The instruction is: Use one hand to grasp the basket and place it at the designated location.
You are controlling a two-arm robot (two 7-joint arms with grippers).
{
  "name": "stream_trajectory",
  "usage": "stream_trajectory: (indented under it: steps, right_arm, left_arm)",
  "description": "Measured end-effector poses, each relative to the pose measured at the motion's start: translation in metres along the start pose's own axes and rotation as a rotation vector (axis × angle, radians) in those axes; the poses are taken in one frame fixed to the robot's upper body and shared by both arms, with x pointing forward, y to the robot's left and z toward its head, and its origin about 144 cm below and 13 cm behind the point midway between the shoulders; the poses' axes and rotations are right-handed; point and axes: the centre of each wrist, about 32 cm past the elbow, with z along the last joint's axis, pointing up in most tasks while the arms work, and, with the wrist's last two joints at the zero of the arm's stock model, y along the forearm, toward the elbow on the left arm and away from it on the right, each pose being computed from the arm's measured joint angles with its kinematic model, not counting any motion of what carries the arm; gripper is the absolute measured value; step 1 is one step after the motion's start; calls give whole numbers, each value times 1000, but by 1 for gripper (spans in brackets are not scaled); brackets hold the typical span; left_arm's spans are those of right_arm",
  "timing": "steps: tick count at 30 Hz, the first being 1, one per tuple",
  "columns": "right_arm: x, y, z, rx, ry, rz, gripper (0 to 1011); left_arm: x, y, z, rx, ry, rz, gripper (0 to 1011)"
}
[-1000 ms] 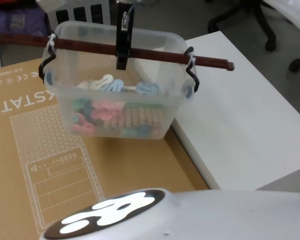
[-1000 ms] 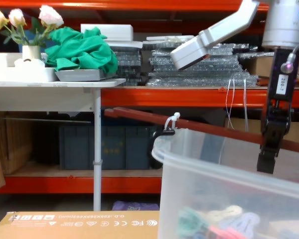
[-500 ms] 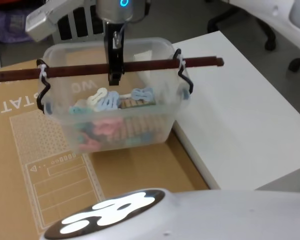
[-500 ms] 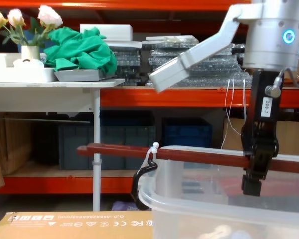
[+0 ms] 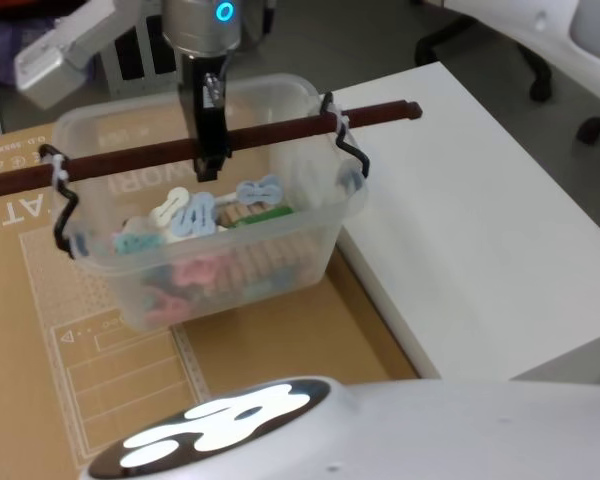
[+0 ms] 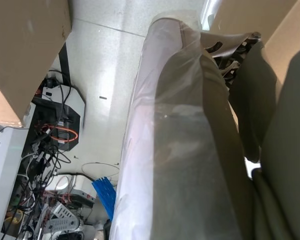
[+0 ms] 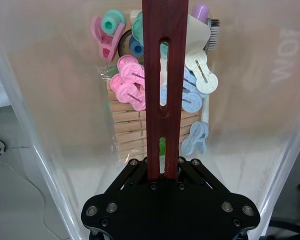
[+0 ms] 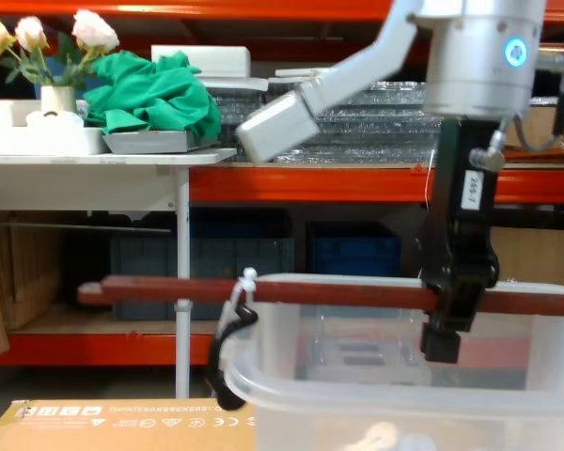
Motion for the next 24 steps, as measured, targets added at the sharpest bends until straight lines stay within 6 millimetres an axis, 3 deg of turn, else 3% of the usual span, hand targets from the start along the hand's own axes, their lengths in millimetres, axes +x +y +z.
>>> stream_trajectory:
  steps: [11, 24]
  right_arm:
    - [28, -2, 31, -15, -109, 7, 98]
    - [37, 7, 43, -14, -137, 5, 98]
  left_arm:
    - [0, 0, 0, 0, 0, 0, 0]
    - [0, 0, 0, 0, 0, 0, 0]
